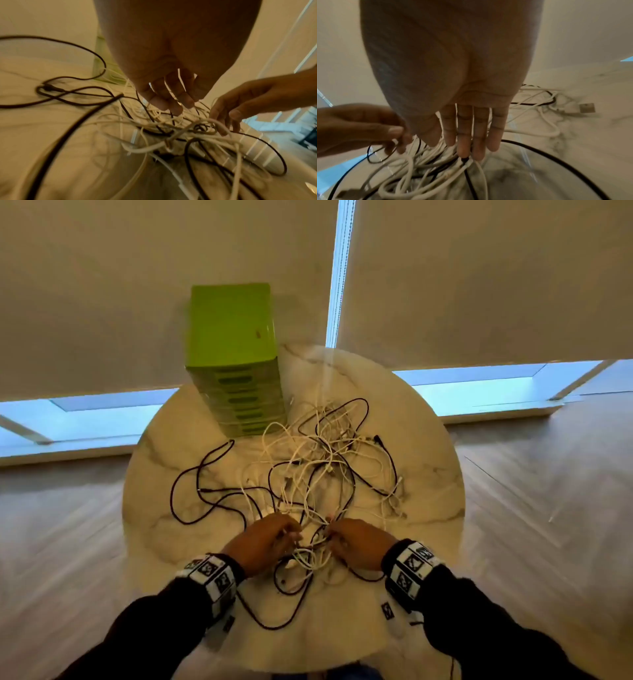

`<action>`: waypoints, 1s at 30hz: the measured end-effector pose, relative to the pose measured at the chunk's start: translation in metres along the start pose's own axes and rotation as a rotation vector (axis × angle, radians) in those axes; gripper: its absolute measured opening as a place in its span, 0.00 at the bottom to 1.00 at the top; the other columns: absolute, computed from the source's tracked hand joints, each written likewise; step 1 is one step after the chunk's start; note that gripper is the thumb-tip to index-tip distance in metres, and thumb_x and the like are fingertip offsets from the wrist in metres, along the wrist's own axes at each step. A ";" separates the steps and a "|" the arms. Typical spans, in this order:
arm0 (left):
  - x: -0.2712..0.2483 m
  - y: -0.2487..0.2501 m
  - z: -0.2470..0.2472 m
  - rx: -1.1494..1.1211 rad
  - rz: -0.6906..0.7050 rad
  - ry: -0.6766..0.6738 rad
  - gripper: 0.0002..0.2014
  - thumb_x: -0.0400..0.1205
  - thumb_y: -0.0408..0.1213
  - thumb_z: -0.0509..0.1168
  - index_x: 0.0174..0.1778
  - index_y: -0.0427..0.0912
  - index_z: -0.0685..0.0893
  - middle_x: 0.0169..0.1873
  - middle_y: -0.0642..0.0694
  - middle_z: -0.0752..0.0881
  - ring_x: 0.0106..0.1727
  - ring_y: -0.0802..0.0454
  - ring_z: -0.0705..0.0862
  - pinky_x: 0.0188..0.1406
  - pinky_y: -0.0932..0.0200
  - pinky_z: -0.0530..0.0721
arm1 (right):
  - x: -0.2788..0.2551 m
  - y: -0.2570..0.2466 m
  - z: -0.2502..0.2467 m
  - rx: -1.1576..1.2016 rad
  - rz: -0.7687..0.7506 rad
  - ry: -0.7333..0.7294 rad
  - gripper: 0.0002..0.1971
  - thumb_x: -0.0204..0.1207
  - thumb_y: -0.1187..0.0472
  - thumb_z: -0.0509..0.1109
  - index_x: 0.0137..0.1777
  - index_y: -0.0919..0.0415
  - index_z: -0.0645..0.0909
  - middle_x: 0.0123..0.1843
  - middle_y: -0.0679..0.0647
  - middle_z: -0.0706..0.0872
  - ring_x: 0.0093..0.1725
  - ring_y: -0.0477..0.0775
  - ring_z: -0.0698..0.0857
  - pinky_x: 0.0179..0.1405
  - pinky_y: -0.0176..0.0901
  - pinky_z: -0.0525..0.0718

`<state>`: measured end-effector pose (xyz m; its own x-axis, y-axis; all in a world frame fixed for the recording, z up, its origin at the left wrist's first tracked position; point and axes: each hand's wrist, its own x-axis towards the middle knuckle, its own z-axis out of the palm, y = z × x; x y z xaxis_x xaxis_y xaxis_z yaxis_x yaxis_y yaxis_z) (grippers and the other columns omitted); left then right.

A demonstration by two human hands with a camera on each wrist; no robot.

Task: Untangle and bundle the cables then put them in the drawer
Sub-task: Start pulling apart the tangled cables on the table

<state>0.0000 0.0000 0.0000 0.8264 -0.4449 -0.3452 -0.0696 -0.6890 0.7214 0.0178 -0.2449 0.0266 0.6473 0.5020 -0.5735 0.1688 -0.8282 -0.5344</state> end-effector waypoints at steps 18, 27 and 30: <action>0.113 0.030 0.040 0.247 -0.258 -0.045 0.09 0.78 0.52 0.71 0.45 0.52 0.84 0.51 0.48 0.87 0.54 0.45 0.85 0.54 0.48 0.86 | 0.027 0.027 -0.051 -0.017 0.069 0.280 0.09 0.83 0.58 0.64 0.53 0.58 0.85 0.46 0.54 0.89 0.47 0.56 0.86 0.47 0.50 0.82; 0.091 0.026 0.025 0.029 -0.167 0.121 0.10 0.81 0.51 0.64 0.46 0.48 0.79 0.41 0.50 0.86 0.43 0.48 0.84 0.44 0.47 0.83 | 0.065 0.049 -0.042 -0.357 -0.015 0.133 0.23 0.85 0.52 0.64 0.80 0.47 0.72 0.78 0.57 0.68 0.70 0.66 0.71 0.69 0.60 0.75; 0.086 0.028 0.016 -0.046 -0.066 0.271 0.08 0.83 0.50 0.67 0.46 0.49 0.82 0.40 0.53 0.86 0.42 0.53 0.82 0.42 0.54 0.79 | 0.066 0.058 -0.051 -0.357 -0.071 0.236 0.15 0.87 0.46 0.60 0.69 0.43 0.80 0.77 0.51 0.73 0.73 0.65 0.69 0.70 0.61 0.71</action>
<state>0.0599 -0.0663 -0.0192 0.9480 -0.2265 -0.2237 0.0095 -0.6822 0.7311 0.1083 -0.2726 -0.0106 0.7698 0.5246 -0.3636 0.4389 -0.8487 -0.2951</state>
